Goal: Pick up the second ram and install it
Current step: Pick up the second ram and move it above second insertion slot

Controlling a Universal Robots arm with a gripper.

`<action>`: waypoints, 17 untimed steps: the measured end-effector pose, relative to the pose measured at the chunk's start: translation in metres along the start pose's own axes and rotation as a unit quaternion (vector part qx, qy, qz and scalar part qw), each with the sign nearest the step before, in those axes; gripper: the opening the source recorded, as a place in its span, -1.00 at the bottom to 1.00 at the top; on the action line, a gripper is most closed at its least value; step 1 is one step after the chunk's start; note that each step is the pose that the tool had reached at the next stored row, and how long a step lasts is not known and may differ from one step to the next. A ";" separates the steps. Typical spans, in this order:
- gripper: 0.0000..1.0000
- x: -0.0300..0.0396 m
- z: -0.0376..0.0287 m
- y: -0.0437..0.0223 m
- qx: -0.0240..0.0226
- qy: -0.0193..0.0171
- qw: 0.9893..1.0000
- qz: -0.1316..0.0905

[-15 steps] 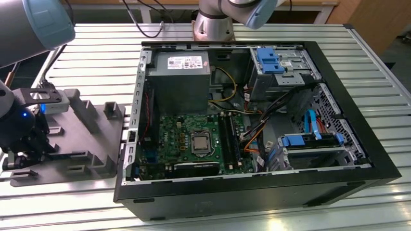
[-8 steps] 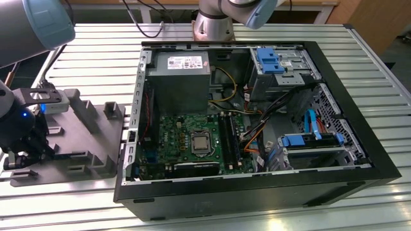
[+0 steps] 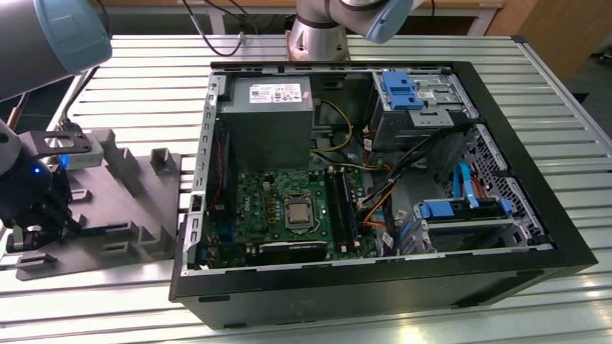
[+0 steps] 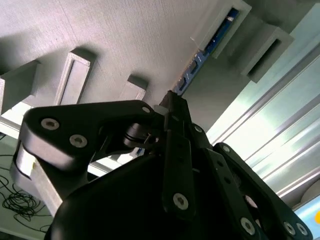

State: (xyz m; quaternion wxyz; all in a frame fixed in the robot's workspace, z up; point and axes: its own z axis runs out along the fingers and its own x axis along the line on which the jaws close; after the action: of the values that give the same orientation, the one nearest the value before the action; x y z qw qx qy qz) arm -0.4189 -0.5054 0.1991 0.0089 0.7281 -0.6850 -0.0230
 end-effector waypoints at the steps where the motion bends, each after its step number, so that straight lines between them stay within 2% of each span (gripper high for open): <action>1: -0.76 0.0000 0.0000 0.0000 0.000 0.000 1.000 0.000; 7: -0.76 0.0000 0.0000 0.0000 0.000 0.000 1.000 0.000; 12: -0.76 0.0000 0.0004 -0.0001 0.001 -0.002 0.999 0.038; 17: -0.76 0.0000 0.0004 -0.0001 0.001 -0.002 0.999 0.039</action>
State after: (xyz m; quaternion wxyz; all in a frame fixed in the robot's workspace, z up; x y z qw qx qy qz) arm -0.4189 -0.5054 0.1986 0.0080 0.7005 -0.7132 -0.0233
